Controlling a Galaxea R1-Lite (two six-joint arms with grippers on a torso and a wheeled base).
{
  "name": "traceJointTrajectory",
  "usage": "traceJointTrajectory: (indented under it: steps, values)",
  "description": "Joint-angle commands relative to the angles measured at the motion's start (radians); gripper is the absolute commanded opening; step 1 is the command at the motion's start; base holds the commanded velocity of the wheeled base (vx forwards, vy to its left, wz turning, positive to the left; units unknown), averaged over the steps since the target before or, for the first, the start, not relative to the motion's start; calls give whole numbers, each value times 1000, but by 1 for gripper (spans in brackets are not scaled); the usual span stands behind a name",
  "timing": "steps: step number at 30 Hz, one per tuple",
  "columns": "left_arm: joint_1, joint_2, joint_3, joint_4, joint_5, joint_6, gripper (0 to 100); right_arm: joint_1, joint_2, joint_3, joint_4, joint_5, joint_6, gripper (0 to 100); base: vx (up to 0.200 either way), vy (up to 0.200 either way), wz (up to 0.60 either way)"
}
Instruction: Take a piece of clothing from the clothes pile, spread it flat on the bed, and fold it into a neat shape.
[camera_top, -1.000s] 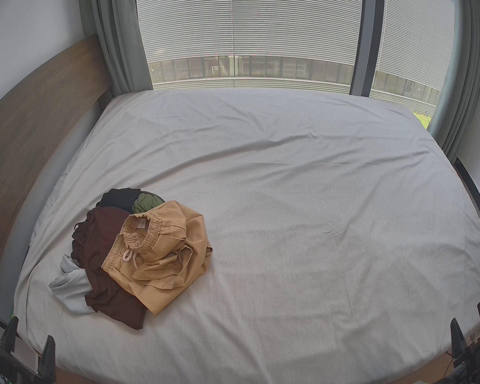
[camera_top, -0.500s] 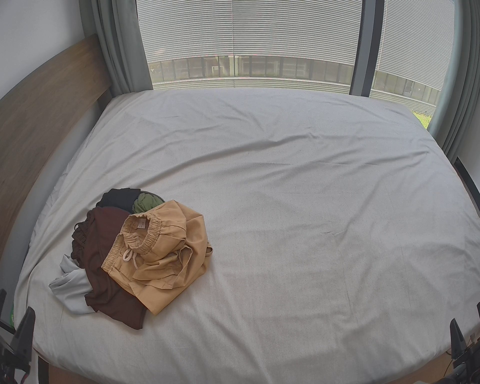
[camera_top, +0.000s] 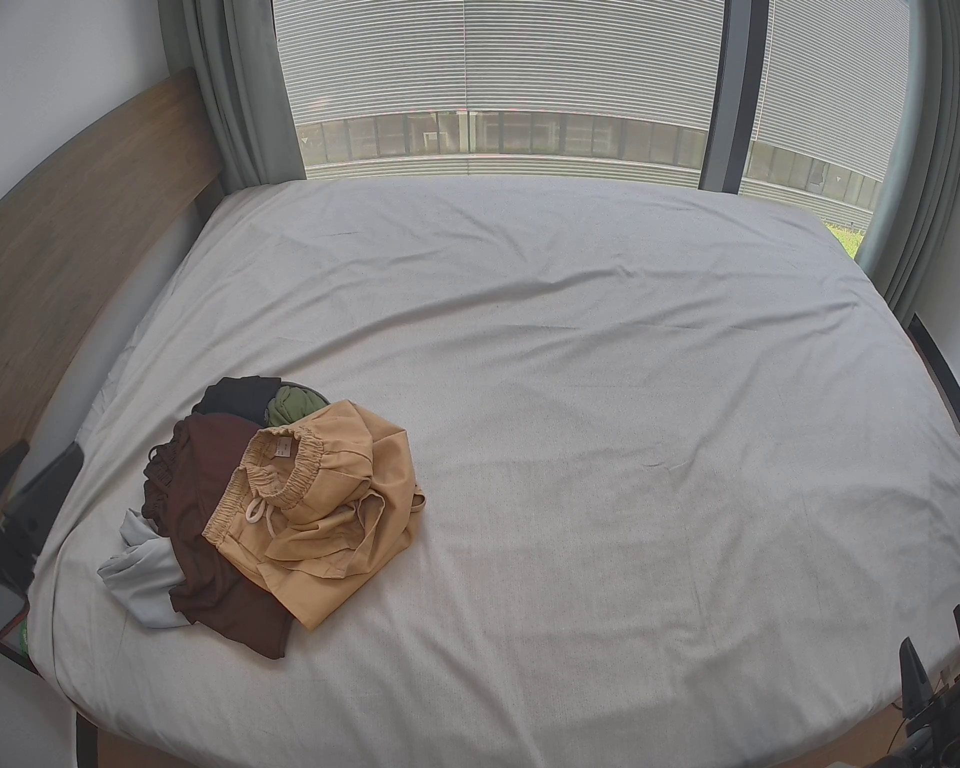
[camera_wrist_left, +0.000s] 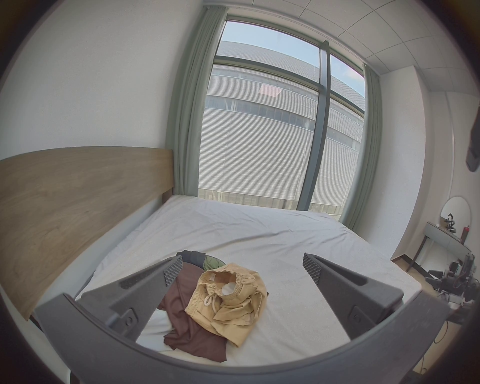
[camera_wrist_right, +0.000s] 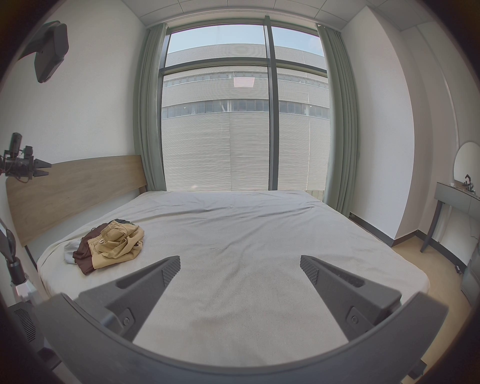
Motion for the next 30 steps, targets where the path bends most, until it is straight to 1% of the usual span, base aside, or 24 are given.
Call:
traceJointTrajectory:
  steps: [1,4,8,11,14,20,25,30]
  values:
    - [-58,144,-28,-29,3,-6,100,0,-16,18,-1,0,7,100,0,0,0]
    - [-78,148,-33,-29,4,-4,100,0,-16,18,-1,0,5,100,0,0,0]
    - [-78,192,-77,-30,4,-1,100,0,-16,18,-1,0,4,100,0,0,0]
    - [-80,230,-113,-30,4,-1,100,0,-16,18,1,0,4,100,0,0,0]
    - [-104,292,-152,-40,4,-3,100,0,-16,18,1,0,4,100,0,0,0]
    - [-97,342,-171,-98,-3,-3,100,0,-16,18,-1,-1,4,100,0,0,0]
    - [-98,393,-205,-101,-3,-6,100,0,-16,18,-1,0,4,100,0,0,0]
    - [-101,460,-191,-133,0,-29,100,0,-16,18,-1,0,4,100,0,0,0]
